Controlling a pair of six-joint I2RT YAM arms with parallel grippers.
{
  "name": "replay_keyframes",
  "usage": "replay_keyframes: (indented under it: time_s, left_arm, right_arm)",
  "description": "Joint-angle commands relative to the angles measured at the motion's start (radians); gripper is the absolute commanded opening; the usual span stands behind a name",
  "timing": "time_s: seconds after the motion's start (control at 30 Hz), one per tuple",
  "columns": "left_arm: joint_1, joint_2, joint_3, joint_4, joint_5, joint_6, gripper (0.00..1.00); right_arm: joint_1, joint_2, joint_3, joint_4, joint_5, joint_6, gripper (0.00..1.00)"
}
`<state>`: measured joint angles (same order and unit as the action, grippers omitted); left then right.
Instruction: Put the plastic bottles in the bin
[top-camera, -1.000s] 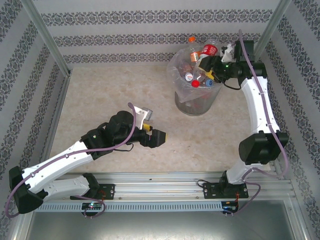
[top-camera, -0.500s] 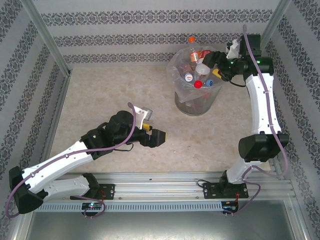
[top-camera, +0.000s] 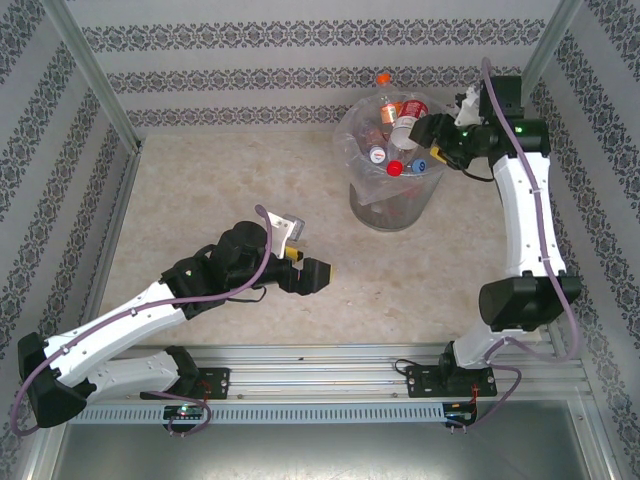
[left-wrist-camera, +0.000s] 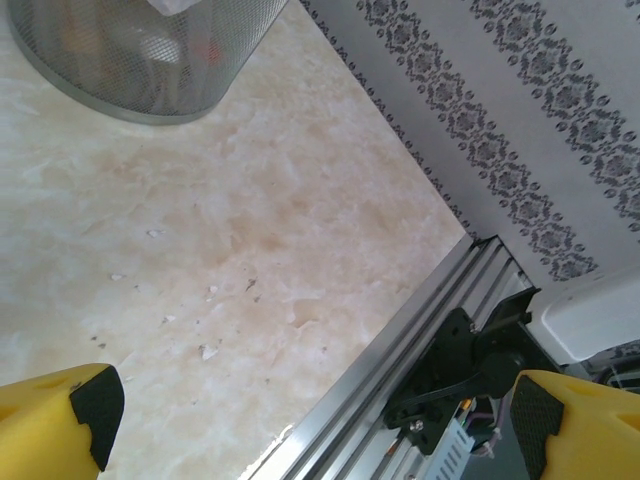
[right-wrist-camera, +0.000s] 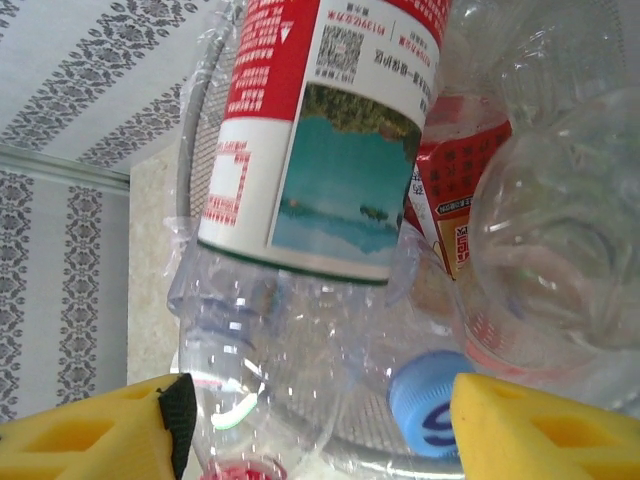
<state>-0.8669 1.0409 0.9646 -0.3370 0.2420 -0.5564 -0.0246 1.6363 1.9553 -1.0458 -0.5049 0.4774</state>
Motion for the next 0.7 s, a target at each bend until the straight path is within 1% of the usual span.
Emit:
replay_keyframes:
  time_s: [0.0, 0.17, 0.27, 0.33, 0.43, 0.57, 0.67]
  left_arm:
    - [0.02, 0.005, 0.063, -0.071, -0.046, 0.067, 1.0]
    - [0.031, -0.001, 0.103, -0.109, -0.107, 0.13, 1.0]
    - [0.035, 0.0, 0.129, -0.114, -0.14, 0.15, 1.0]
    - [0.038, 0.002, 0.143, -0.122, -0.175, 0.162, 1.0]
    - [0.039, 0.001, 0.167, -0.131, -0.209, 0.184, 1.0]
    - [0.039, -0.006, 0.2, -0.149, -0.263, 0.193, 1.0]
    - [0.039, -0.035, 0.182, -0.122, -0.322, 0.245, 1.0]
  right_arm:
    - [-0.006, -0.095, -0.062, 0.072, 0.008, -0.055, 0.72]
    - [-0.005, -0.219, -0.166, 0.139, -0.012, -0.121, 0.79]
    - [-0.001, -0.309, -0.244, 0.167, -0.021, -0.167, 0.89]
    - [0.0, -0.375, -0.298, 0.181, -0.009, -0.198, 0.98]
    - [0.003, -0.468, -0.366, 0.188, 0.033, -0.237, 0.98]
    - [0.003, -0.591, -0.455, 0.219, 0.114, -0.241, 0.98]
    - [0.003, -0.68, -0.534, 0.264, 0.201, -0.242, 0.98]
